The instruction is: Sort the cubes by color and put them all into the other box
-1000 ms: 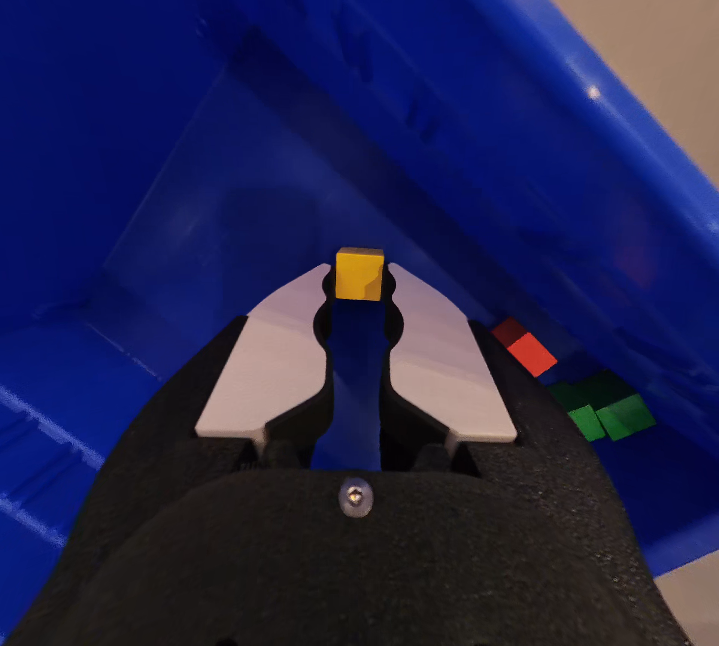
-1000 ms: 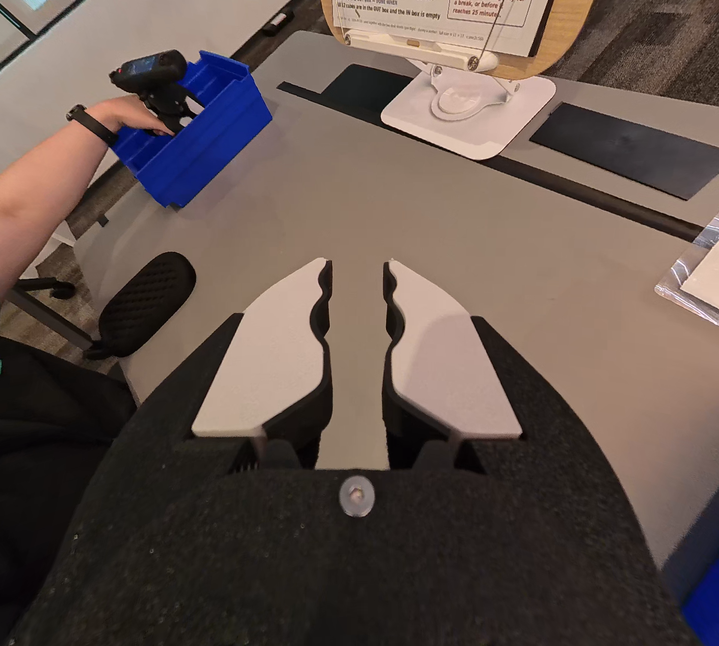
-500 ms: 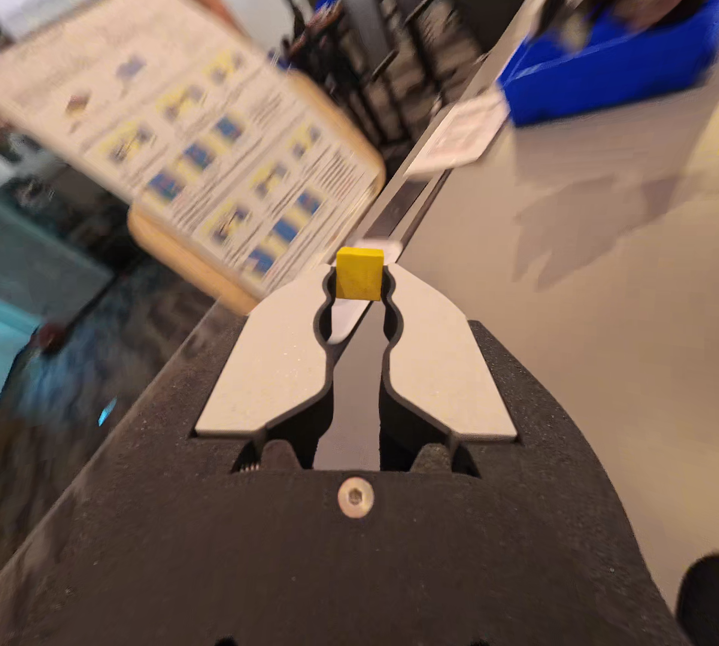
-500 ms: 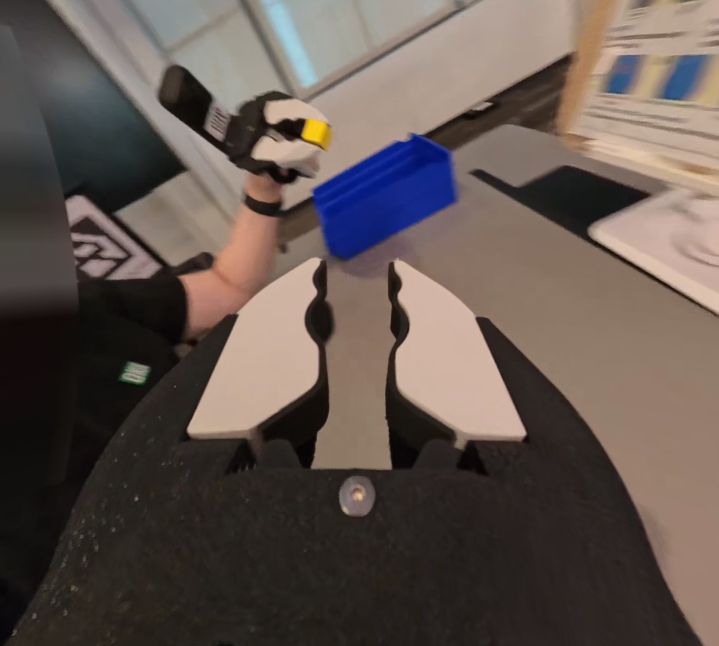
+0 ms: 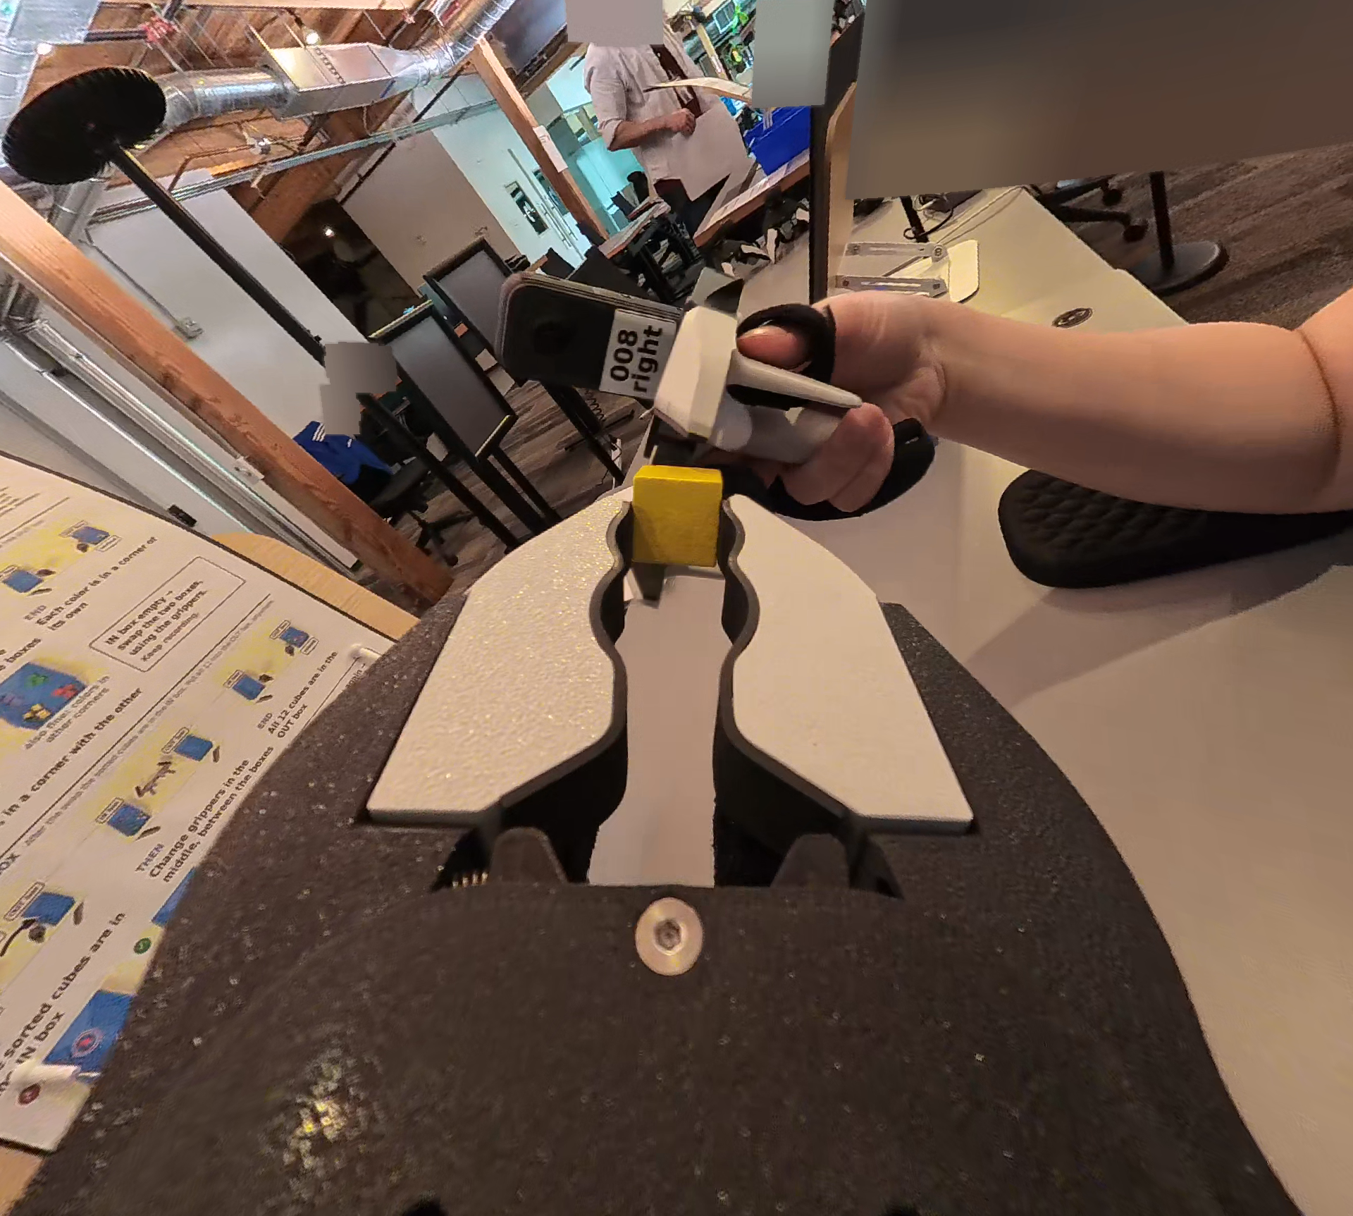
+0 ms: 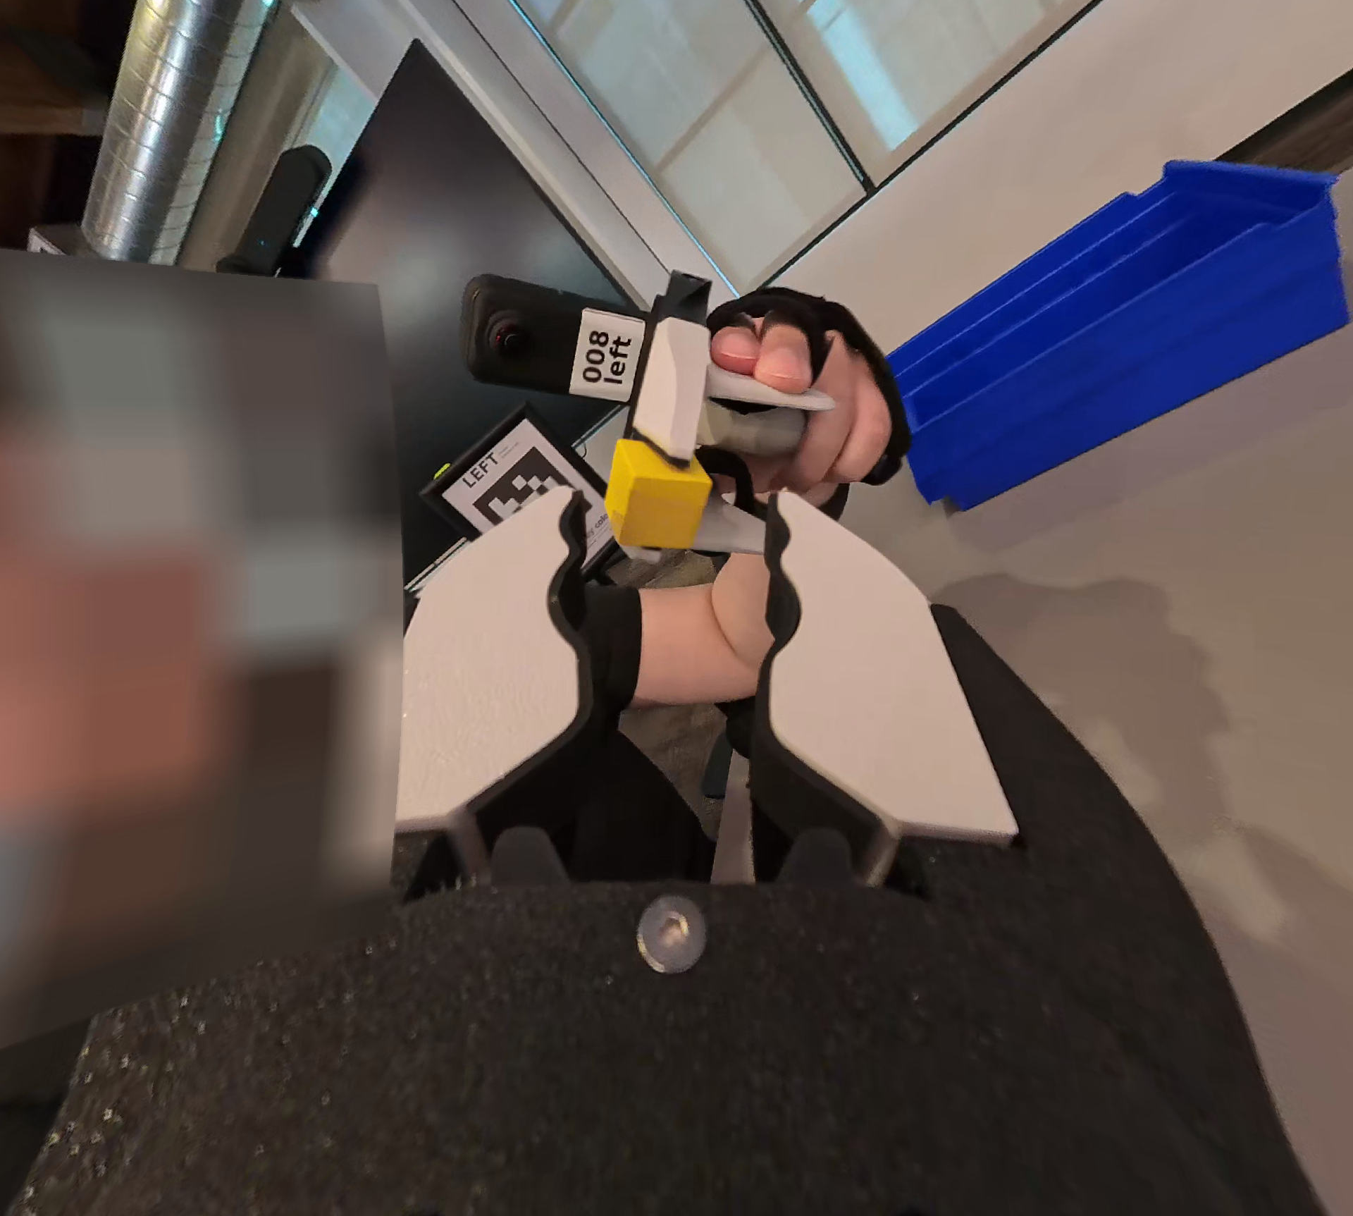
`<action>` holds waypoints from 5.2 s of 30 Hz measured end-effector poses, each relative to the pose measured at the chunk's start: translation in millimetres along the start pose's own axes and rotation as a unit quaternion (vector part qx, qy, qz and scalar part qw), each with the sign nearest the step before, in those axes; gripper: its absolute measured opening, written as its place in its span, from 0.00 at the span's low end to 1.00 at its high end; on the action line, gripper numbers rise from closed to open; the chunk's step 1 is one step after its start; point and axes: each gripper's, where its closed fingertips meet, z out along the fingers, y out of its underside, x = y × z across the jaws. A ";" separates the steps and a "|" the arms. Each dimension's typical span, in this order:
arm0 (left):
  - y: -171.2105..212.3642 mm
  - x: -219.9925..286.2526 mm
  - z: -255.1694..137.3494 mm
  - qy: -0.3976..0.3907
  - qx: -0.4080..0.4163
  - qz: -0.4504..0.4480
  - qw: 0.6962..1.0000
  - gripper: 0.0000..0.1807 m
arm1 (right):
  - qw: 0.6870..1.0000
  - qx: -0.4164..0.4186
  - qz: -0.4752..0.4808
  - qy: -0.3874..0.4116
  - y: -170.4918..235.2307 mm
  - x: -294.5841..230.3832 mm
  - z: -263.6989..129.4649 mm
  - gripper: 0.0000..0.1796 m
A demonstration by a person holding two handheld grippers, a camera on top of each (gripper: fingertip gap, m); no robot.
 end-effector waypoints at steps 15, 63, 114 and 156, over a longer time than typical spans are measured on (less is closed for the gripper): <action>3.1 3.2 -2.2 -0.014 0.006 0.000 1.000 0.13 | 0.999 -0.014 0.013 -0.046 6.9 -3.8 9.7 0.12; 49.9 -27.3 -17.4 -0.075 -0.111 -0.015 0.991 0.23 | 0.500 -0.332 0.294 0.744 204.7 69.0 -622.9 0.13; 320.8 -34.3 -378.7 -0.206 -0.586 -0.406 0.670 0.25 | 0.880 -0.028 -0.157 0.447 -23.5 19.9 -177.4 0.14; -1.0 -69.4 -99.0 -0.094 -0.077 -0.096 0.988 0.12 | 0.921 -0.041 -0.299 0.249 -19.8 10.3 -43.5 0.17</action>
